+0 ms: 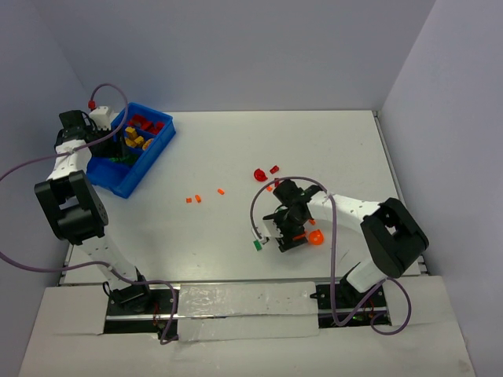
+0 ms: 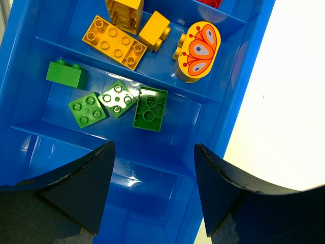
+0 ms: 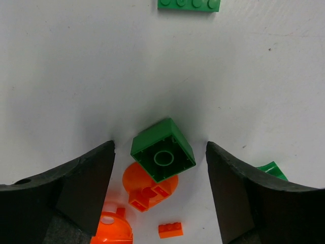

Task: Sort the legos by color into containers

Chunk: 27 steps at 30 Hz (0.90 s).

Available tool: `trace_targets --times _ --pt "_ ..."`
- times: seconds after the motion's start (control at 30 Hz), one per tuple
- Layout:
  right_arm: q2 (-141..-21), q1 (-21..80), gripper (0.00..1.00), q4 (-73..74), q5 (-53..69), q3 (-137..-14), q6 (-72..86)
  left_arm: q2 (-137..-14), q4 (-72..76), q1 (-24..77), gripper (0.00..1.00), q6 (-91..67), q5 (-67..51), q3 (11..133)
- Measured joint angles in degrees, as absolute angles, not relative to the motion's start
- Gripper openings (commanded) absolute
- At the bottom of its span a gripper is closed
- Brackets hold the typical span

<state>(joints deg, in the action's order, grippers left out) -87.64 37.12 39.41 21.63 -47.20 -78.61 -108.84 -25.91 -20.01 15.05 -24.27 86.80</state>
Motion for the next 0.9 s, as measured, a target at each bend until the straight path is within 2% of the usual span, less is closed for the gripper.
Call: trace_targets --times 0.13,0.4,0.57,0.7,0.9 --pt "-87.6 36.8 0.60 39.2 21.5 -47.1 -79.4 -108.8 -25.9 -20.0 0.72 15.0 -24.3 86.8" --pt "-87.6 36.7 0.40 37.5 21.6 -46.9 -80.2 -108.8 -25.9 -20.0 0.72 14.6 -24.3 86.8" --pt "-87.6 36.7 0.36 37.3 22.2 -47.9 -79.0 -108.8 -25.9 -20.0 0.73 14.1 -24.8 86.8" --pt "-89.3 36.1 0.36 38.3 24.5 -54.2 -74.8 -108.8 -26.1 -20.0 0.74 13.2 -27.9 87.5" --pt "-92.8 31.7 0.36 36.3 30.8 -70.0 -62.5 -108.4 -27.0 -20.0 0.75 8.2 -42.8 91.9"
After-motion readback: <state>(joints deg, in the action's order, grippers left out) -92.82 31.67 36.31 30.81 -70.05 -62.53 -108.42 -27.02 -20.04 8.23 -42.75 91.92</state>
